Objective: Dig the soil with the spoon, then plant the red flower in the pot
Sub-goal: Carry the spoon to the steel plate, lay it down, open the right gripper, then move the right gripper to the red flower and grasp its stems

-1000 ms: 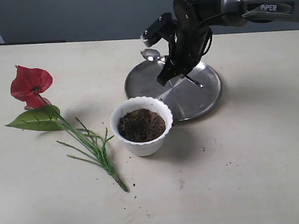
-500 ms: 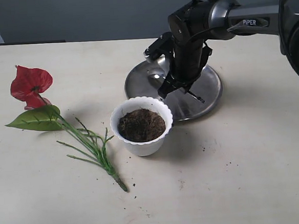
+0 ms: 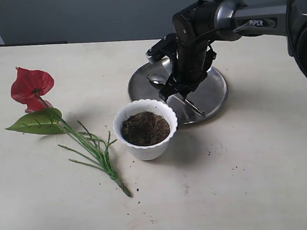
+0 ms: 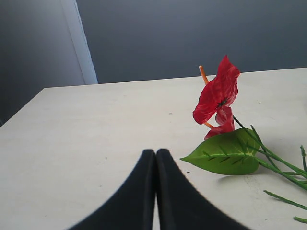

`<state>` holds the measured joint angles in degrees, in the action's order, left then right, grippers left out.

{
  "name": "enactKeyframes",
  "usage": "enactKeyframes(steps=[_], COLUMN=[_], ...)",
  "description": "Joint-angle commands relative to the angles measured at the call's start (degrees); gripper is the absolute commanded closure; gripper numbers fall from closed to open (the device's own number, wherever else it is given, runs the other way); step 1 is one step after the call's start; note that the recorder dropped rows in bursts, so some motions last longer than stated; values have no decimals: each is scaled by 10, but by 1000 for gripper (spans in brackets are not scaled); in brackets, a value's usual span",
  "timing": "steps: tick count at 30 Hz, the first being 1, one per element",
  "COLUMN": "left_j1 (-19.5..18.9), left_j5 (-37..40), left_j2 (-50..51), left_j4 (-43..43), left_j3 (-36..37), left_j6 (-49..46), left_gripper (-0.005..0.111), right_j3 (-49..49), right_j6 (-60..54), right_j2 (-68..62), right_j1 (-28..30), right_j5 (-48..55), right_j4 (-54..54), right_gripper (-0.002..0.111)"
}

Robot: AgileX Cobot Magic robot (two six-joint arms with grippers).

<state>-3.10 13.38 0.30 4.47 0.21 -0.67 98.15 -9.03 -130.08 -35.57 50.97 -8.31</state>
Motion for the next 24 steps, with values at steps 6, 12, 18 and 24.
enactKeyframes(steps=[6,12,18,24], left_j1=[4,4,4,4], left_j5=[-1,-1,-1,-1], left_j2=[-3,-3,-3,-3], left_j4=[-4,-4,-4,-4], left_j3=[-2,-2,-2,-2], left_j6=[1,1,1,1], left_gripper=[106,106,106,106], right_j3=[5,5,5,5], right_j6=[6,19,-147,-290], right_j2=[54,144,215,214], right_j1=[2,2,1,-33], right_j5=[11,10,14,59], right_j4=[-1,39,279,449], right_gripper=[65,65,65,65])
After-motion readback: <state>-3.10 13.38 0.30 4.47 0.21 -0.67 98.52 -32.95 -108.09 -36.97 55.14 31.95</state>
